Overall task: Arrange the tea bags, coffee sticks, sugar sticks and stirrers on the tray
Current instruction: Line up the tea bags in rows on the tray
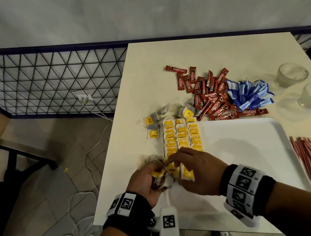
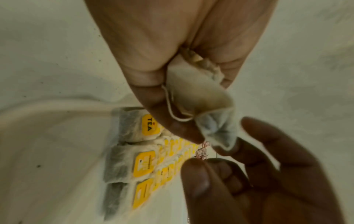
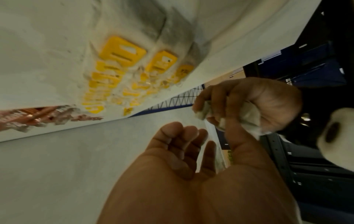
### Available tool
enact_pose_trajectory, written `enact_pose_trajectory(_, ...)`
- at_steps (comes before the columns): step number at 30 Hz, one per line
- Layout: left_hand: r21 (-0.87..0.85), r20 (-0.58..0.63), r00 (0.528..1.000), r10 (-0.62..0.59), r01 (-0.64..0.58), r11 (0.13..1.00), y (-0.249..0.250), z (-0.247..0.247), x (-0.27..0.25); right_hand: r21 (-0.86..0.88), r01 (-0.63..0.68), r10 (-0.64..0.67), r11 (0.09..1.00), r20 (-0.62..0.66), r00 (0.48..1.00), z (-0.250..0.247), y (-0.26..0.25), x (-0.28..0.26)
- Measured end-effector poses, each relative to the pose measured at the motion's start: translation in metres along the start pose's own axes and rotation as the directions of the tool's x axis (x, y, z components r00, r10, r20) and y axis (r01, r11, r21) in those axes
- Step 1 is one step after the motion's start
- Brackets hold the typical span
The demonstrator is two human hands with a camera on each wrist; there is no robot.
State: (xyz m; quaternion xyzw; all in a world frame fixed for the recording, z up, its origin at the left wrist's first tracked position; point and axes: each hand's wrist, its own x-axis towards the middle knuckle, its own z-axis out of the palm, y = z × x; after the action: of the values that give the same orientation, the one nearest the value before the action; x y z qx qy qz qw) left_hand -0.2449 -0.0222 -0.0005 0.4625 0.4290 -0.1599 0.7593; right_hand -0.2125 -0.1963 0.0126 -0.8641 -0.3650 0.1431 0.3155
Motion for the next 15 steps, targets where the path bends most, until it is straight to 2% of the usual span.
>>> enact_pose_trajectory(7, -0.084, -0.015, 1.0, 0.008, -0.009, 0.996, 0.009, 0.013, -0.001, -0.071, 0.122, -0.124, 0.99, -0.03, 0.992, 0.002, -0.006, 0.005)
enact_pose_trajectory(11, -0.158, -0.002, 1.0, 0.023, -0.023, 0.987, 0.014, 0.019, 0.001, -0.193, 0.071, -0.09, 0.979, -0.094, 0.992, -0.001, -0.009, 0.01)
enact_pose_trajectory(15, -0.234, 0.023, 0.999, 0.03, -0.024, 0.972, 0.019, 0.024, -0.003, -0.234, 0.013, -0.051, 0.972, -0.155, 0.987, -0.002, -0.009, 0.011)
